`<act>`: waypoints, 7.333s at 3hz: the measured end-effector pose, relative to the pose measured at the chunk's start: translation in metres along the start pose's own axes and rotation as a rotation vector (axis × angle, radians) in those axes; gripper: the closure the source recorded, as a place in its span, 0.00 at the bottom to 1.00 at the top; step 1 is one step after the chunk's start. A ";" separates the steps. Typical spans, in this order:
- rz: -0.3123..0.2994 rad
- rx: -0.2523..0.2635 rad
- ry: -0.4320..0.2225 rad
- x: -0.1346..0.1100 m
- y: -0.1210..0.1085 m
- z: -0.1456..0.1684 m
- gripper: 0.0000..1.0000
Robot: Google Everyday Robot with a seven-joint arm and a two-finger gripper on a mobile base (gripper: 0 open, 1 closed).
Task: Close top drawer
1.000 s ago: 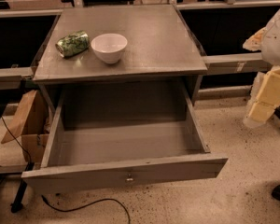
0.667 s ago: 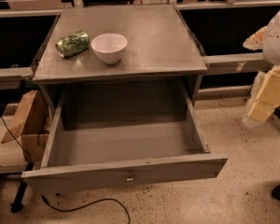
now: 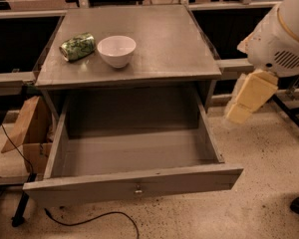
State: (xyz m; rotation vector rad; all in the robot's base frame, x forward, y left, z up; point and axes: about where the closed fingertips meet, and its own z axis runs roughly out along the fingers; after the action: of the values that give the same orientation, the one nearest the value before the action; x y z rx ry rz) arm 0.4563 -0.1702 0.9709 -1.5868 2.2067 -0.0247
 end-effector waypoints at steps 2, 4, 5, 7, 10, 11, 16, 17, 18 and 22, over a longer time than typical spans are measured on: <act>-0.052 -0.087 -0.003 -0.009 0.021 0.033 0.00; -0.052 -0.172 -0.186 0.001 0.084 0.106 0.00; -0.052 -0.172 -0.187 0.001 0.084 0.107 0.00; -0.061 -0.221 -0.265 -0.029 0.104 0.185 0.00; 0.003 -0.327 -0.409 -0.047 0.132 0.299 0.00; 0.027 -0.323 -0.441 -0.046 0.130 0.317 0.14; -0.005 -0.259 -0.485 -0.073 0.101 0.316 0.84; -0.017 -0.255 -0.483 -0.081 0.098 0.316 0.59; -0.017 -0.255 -0.483 -0.079 0.098 0.317 0.39; -0.091 -0.251 -0.448 -0.148 0.038 0.332 0.00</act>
Offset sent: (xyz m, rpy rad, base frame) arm -0.0120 0.0339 -0.0657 0.0000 0.1377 0.1972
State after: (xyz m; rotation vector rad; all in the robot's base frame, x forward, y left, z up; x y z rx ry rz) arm 0.5750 0.0526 0.7065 -1.6265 1.8399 0.5475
